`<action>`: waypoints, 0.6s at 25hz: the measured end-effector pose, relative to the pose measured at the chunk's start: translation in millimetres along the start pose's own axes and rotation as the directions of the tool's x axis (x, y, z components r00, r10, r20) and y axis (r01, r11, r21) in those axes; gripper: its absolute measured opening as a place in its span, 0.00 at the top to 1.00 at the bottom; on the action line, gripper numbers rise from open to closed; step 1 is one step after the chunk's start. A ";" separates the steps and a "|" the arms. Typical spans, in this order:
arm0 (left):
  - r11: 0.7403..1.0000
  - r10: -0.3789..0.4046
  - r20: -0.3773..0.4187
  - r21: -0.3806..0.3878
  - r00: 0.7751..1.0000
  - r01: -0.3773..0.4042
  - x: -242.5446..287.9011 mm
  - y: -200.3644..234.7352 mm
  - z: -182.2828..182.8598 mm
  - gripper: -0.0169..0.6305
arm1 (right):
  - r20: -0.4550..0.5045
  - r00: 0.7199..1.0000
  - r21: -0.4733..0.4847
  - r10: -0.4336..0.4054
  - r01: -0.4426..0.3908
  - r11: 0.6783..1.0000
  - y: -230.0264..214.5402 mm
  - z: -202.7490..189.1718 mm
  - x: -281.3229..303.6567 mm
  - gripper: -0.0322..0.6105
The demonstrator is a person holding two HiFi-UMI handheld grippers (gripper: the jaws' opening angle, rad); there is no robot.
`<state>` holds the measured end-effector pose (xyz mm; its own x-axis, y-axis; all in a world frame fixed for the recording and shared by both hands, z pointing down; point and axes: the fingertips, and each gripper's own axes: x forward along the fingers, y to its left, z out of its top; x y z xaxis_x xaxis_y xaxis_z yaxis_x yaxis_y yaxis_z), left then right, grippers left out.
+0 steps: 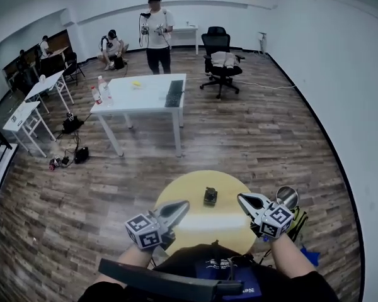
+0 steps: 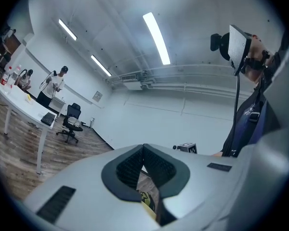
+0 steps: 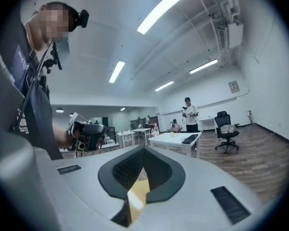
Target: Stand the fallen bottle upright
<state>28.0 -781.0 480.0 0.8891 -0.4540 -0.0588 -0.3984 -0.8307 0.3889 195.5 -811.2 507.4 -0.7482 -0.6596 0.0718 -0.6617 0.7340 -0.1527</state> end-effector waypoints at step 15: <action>1.000 -0.011 0.016 0.001 1.000 0.011 -16.2 -39.7 -2.6 0.97 | 0.007 0.999 0.088 -0.041 0.040 0.995 20.8 -15.7 -53.6 0.93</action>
<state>30.0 -739.8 467.9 0.8896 -0.4501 -0.0781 -0.3890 -0.8360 0.3870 221.1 -758.1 515.9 -0.7203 -0.6900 0.0711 -0.6842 0.6900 -0.2360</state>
